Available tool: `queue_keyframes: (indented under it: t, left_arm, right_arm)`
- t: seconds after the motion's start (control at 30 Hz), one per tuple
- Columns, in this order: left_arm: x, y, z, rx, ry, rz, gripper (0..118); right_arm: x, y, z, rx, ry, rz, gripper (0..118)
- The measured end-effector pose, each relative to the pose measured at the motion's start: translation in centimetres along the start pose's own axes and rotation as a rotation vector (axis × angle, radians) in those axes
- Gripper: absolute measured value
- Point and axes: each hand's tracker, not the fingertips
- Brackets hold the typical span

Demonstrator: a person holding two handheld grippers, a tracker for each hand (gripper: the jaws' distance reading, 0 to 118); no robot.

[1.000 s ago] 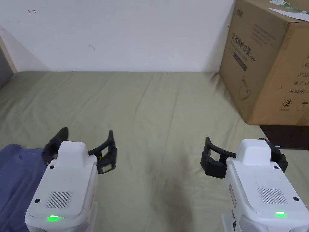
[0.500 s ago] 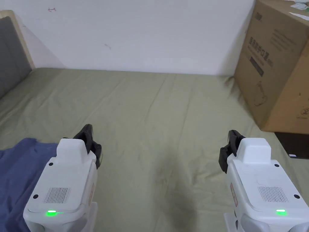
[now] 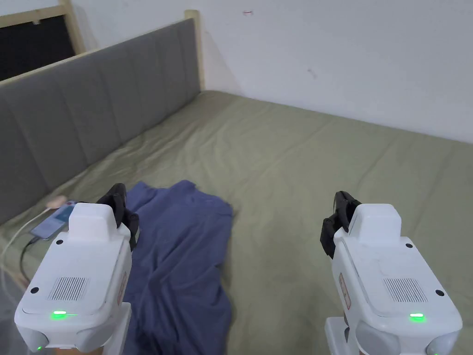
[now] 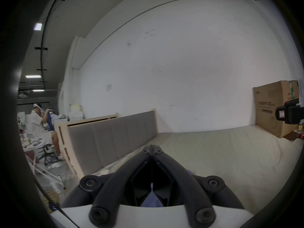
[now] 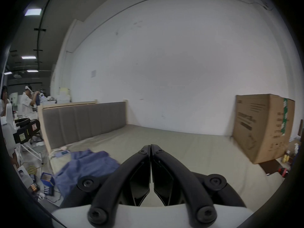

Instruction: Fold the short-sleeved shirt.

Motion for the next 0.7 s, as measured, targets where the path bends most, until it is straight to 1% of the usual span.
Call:
queue_keyframes:
  t: [0.03,0.17,0.3,0.4,0.43,0.5,0.7]
  left_arm:
    - [-1.1,-0.2,0.2,-0.008,0.016,-0.008,0]
    - [-3.9,-0.7,1.0,-0.029,0.061,-0.022,0]
    - [-4.9,-1.2,1.2,-0.047,0.076,-0.033,0]
    - [-4.8,-1.5,0.5,-0.073,0.062,-0.026,0]
    - [-4.7,-1.6,-0.2,-0.100,0.036,-0.010,0]
    - [-4.3,-1.7,-1.8,-0.173,-0.008,0.017,0]
    - [-1.9,-4.2,-9.5,-0.478,-0.153,0.112,0]
  right_arm:
    - [-1.0,0.1,-0.3,0.002,0.027,-0.007,0]
    - [-3.9,-0.2,-1.2,-0.001,0.084,-0.014,0]
    - [-5.0,-0.5,-1.6,-0.007,0.115,-0.019,0]
    - [-4.9,-0.7,-1.7,-0.012,0.120,-0.013,0]
    - [-4.6,-0.7,-1.8,-0.013,0.117,-0.009,0]
    - [-4.0,-0.7,-1.9,-0.014,0.108,-0.001,0]
    - [-1.3,-1.1,-2.6,-0.027,0.047,0.014,0]
